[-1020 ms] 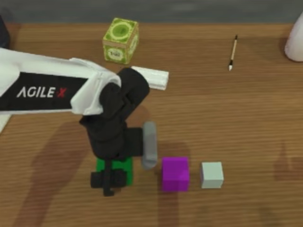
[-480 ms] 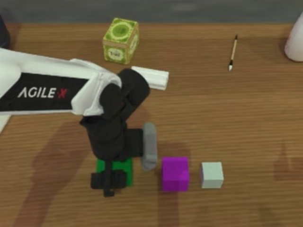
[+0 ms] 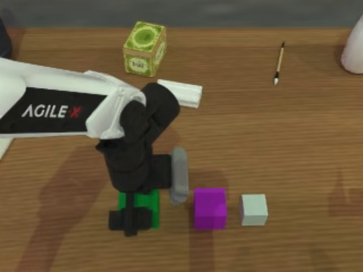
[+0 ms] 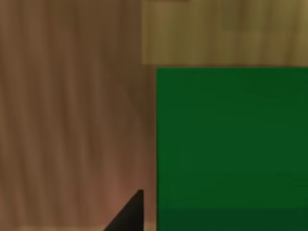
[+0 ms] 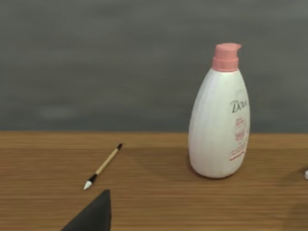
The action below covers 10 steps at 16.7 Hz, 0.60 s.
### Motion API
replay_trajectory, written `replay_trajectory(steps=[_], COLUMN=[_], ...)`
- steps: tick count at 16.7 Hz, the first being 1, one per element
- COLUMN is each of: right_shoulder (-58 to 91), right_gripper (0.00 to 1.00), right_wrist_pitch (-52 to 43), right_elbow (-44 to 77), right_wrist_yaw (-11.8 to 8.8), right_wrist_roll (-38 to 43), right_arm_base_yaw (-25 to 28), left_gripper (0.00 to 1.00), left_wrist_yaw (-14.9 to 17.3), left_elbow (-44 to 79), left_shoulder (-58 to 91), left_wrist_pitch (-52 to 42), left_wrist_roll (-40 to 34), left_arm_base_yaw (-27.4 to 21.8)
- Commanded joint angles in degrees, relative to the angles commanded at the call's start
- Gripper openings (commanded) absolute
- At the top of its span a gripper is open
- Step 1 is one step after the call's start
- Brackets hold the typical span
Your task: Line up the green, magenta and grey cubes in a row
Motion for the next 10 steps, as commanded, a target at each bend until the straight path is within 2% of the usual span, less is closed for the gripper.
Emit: replay_trajectory(steps=[10], right_shoulder=[0.0], right_gripper=[1.00], right_wrist_pitch=[0.0], right_elbow=[0.0], right_wrist_yaw=[0.0], right_wrist_roll=[0.0], right_arm_base_yaw=[0.0], left_gripper=[1.00], left_wrist_yaw=[0.0], left_elbow=[0.2], left_shoulder=[-0.1], left_wrist_pitch=[-0.2], left_wrist_roll=[0.0], left_arm_base_yaw=[0.1])
